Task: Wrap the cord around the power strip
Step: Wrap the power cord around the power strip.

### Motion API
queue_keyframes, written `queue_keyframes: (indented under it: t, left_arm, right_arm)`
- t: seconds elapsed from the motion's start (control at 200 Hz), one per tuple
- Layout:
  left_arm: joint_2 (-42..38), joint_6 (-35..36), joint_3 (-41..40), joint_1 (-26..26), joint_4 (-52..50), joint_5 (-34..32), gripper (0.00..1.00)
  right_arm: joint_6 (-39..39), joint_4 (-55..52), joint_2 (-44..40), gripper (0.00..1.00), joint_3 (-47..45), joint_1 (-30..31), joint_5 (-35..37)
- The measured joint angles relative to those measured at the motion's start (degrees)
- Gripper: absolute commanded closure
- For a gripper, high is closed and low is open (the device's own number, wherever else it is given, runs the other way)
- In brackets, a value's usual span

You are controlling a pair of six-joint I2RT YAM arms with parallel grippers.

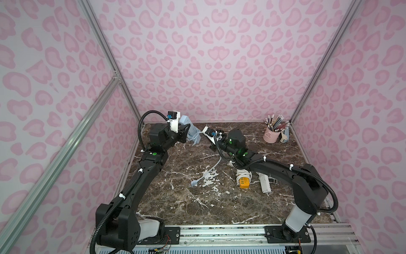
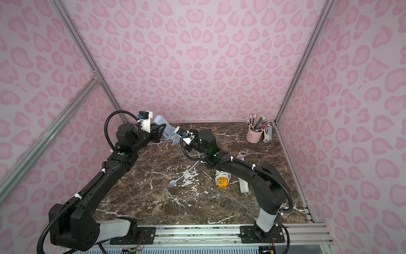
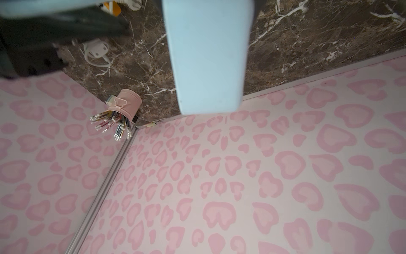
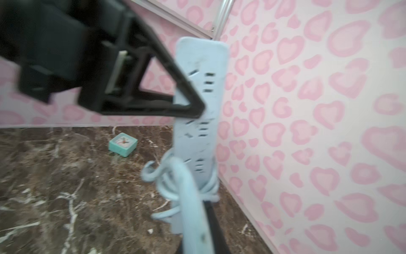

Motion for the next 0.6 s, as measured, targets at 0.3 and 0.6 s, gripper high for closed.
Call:
queue_keyframes:
  t: [0.3,0.6]
  left_arm:
    - [-2.1,-2.3,-2.3,-1.2,-2.8,21.9,0.97]
    - [-5.3,-29.2,-8.4,-0.4,24.4,29.0,0.97]
  right_arm:
    - [-1.8,-12.6,12.1,1.00,19.1,-9.5,-13.5]
    - [11.1,-2.5,20.3,0.72,19.9,-15.1,-30.9]
